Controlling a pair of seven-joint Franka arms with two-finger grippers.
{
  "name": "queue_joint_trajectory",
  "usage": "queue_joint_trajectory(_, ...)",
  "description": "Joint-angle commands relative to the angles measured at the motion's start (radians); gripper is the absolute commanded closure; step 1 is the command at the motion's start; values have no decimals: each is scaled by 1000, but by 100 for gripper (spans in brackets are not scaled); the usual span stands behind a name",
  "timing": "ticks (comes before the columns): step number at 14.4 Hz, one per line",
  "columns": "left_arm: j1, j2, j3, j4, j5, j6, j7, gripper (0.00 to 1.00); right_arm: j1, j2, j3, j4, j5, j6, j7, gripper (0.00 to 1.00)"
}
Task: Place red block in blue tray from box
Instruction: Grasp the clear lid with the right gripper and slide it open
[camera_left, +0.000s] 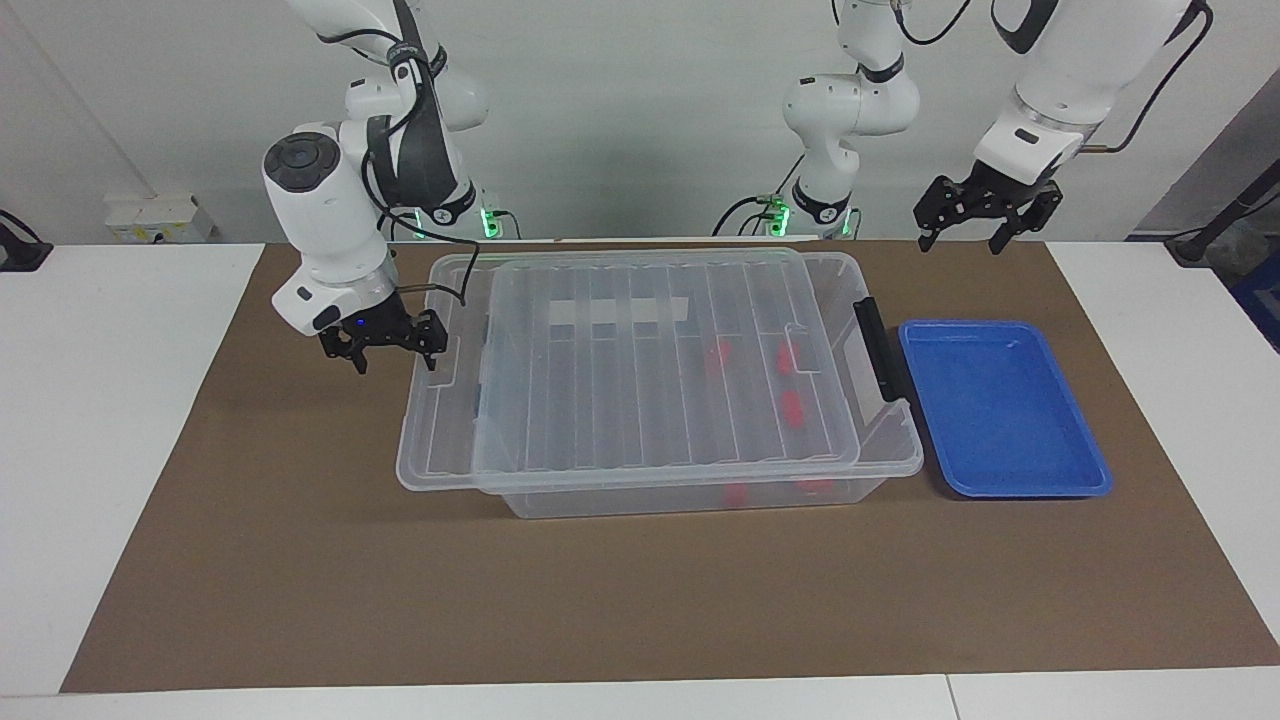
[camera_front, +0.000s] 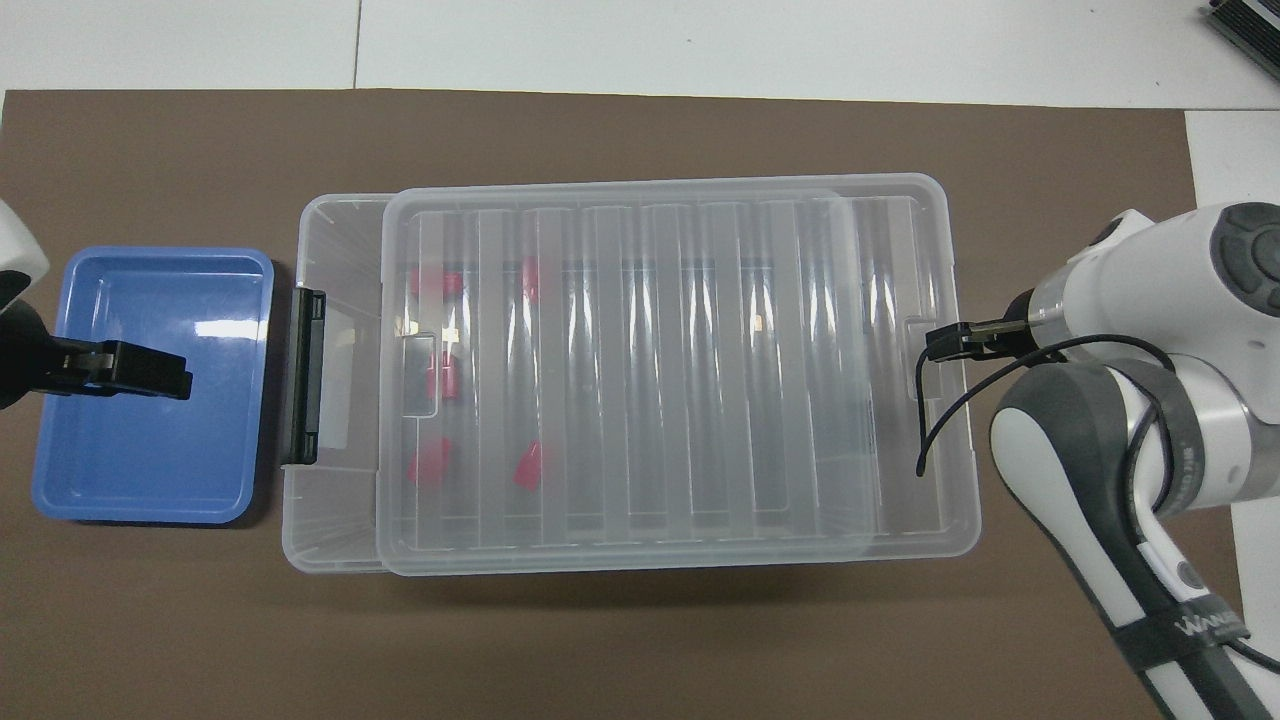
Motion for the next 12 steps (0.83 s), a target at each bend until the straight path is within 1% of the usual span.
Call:
queue_joint_trajectory(1,8,-11,-2,-5,-9,-6,-7,0,-19,-10,4,1,-20,-17,-19,0)
queue_joint_trajectory(5,8,-11,-2,-5,-9,-6,-7,0,-54,-13,4,1,-20,-29,-39,0)
queue_joint_trajectory(12,8,-11,-2,-5,-9,-6,-7,0,-83,-13,4,1,-20,-35,-56,0)
